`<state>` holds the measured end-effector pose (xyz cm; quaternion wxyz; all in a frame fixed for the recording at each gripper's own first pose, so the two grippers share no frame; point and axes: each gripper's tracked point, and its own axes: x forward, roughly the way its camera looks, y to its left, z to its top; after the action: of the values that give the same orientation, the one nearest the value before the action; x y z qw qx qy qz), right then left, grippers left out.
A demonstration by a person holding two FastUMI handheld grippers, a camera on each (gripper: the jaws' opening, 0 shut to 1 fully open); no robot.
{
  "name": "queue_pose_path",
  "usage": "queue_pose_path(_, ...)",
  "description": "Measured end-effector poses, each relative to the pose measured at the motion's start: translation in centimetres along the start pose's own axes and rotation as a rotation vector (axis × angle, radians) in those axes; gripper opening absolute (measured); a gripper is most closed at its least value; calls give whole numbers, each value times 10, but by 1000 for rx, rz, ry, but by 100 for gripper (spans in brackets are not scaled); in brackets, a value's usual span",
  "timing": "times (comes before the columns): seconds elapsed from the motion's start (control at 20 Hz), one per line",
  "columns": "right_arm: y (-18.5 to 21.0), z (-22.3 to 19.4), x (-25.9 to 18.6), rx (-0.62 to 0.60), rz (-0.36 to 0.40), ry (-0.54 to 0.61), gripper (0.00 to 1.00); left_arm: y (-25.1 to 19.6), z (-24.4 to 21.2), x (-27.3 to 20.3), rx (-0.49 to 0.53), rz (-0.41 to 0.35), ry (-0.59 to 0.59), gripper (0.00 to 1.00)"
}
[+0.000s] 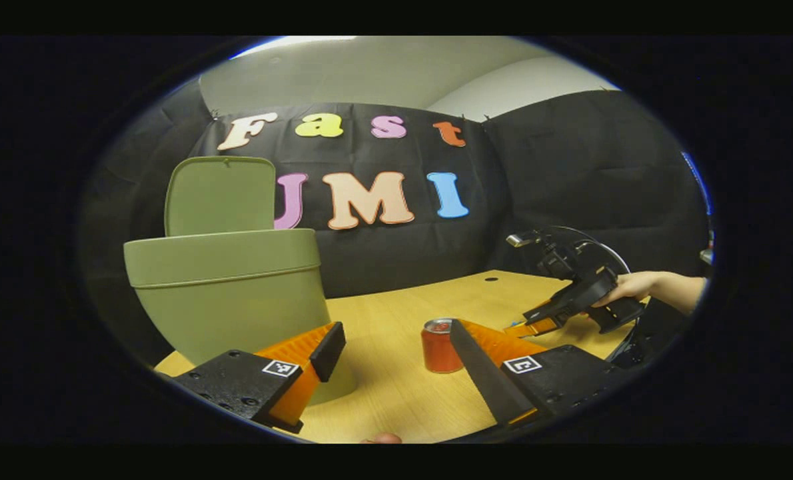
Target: Press the lid of the desktop garbage bin to open it, pick up the crumpled paper on the desktop and throw it into the bin, then pick up the pop can on the desktop and drop it into the bin, and finally close the garbage bin lid.
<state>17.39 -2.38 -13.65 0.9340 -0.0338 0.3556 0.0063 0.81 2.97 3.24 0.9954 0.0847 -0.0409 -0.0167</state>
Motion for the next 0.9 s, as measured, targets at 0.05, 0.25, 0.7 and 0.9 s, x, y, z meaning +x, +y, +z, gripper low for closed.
queue_pose_path(0.05,0,-2,1,-1,-2,8,95,0,0,1,-4,-1,-1,95)
queue_pose_path(0.25,0,-10,8,-21,-9,40,84,5,2,1,-23,8,-9,95)
queue_pose_path(0.7,2,-10,6,-6,-1,43,25,4,5,-1,-26,7,-18,95)
queue_pose_path(0.9,0,-1,-1,65,5,19,11,-1,6,-1,-35,-3,-16,100)
